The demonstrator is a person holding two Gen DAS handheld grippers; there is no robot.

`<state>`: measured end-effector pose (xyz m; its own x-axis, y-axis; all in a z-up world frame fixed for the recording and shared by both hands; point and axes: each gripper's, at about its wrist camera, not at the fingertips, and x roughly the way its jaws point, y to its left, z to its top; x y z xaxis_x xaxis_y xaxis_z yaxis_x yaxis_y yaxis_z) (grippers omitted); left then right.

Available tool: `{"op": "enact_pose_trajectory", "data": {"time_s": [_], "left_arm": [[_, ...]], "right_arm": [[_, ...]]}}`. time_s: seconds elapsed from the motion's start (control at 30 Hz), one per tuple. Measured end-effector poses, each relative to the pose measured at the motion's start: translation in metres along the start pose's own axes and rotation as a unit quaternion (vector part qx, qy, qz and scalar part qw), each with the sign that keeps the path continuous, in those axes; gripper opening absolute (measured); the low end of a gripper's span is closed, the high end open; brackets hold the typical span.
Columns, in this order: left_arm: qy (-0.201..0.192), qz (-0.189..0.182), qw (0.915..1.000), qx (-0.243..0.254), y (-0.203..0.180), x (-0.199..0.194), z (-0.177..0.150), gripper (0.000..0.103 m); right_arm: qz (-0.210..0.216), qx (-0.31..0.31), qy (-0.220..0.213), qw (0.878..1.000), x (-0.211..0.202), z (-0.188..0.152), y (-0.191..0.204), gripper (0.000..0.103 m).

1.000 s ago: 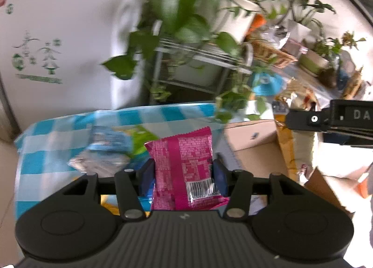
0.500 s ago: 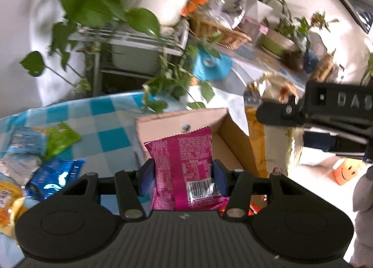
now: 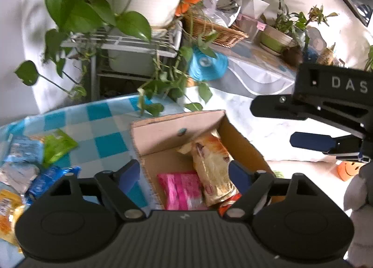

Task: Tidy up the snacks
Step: 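Carry the pink bag and croissant bag over the box and open both tools, then move the left tool to the yellow waffle bag while the right tool approaches the blue bag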

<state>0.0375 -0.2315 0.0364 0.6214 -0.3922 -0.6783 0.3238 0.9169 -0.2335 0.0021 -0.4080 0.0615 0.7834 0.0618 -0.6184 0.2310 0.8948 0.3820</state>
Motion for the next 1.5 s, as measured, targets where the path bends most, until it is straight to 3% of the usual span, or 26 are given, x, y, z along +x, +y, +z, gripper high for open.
{"op": "enact_pose_trajectory", "data": {"time_s": [0.3,0.77,1.03,1.5], "left_arm": [[-0.002,0.025,0.9997,-0.002,0.040,-0.023,0.004,0.086],[-0.019,0.105,0.9930,-0.049,0.157,-0.067,0.012,0.089],[0.018,0.147,0.9861,-0.074,0.209,-0.072,-0.003,0.089],[0.103,0.145,0.9821,-0.061,0.238,-0.034,-0.034,0.089]], "right_arm": [[0.037,-0.022,-0.003,0.999,0.001,-0.003,0.018,0.086],[0.074,-0.092,0.016,0.993,0.014,-0.018,0.068,0.087],[0.101,-0.131,0.030,0.986,0.022,-0.031,0.097,0.087],[0.143,-0.162,0.080,0.973,0.046,-0.055,0.140,0.087]]}}
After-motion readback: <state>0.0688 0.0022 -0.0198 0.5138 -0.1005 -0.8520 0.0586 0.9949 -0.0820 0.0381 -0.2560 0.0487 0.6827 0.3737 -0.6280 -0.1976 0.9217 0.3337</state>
